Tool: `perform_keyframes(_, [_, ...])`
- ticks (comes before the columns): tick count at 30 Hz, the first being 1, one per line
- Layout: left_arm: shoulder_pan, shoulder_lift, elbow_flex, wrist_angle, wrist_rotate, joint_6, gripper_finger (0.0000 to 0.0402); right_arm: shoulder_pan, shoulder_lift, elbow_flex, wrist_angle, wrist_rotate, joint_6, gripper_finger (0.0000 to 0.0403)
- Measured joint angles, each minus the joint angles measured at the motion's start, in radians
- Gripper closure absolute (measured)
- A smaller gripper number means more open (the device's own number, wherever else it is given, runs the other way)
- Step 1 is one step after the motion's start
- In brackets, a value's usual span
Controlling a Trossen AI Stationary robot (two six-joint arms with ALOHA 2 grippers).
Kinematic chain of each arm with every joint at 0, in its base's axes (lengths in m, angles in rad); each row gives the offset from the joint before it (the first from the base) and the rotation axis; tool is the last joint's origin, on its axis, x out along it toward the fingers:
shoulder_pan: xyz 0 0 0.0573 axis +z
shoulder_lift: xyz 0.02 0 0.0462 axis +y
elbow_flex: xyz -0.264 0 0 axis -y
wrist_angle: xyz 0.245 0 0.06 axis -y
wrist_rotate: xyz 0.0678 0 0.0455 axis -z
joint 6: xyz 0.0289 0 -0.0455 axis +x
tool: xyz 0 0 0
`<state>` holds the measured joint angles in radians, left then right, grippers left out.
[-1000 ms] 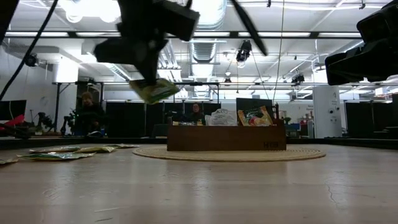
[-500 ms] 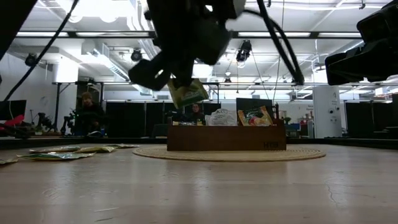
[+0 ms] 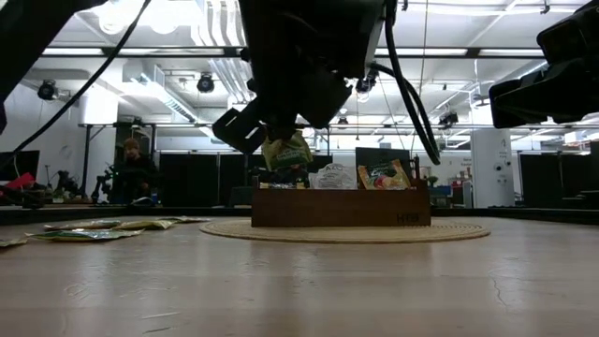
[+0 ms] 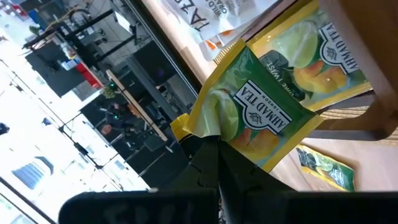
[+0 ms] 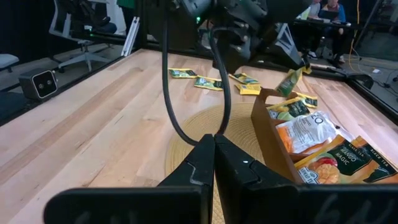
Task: Pick & Place Tea
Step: Put the yellow tea bag into the left section of the wooden organizer
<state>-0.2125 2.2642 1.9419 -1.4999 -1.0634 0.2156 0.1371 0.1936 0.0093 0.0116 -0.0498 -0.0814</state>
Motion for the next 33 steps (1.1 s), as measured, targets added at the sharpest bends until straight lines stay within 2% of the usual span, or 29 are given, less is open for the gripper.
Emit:
perform_keyframes(16, [0.015, 0.001, -0.055, 0.079, 0.084, 0.103, 0.0401, 0.0, -0.001, 0.0, 0.0, 0.0, 0.0, 0.0394])
perform_keyframes(24, [0.026, 0.002, -0.115, 0.094, 0.079, 0.111, 0.0401, 0.0, -0.001, 0.0, 0.0, 0.0, 0.0, 0.0394])
perform_keyframes(33, [0.028, 0.001, -0.117, 0.139, 0.075, 0.157, 0.0401, 0.0, -0.001, 0.0, 0.0, 0.0, 0.0, 0.0394])
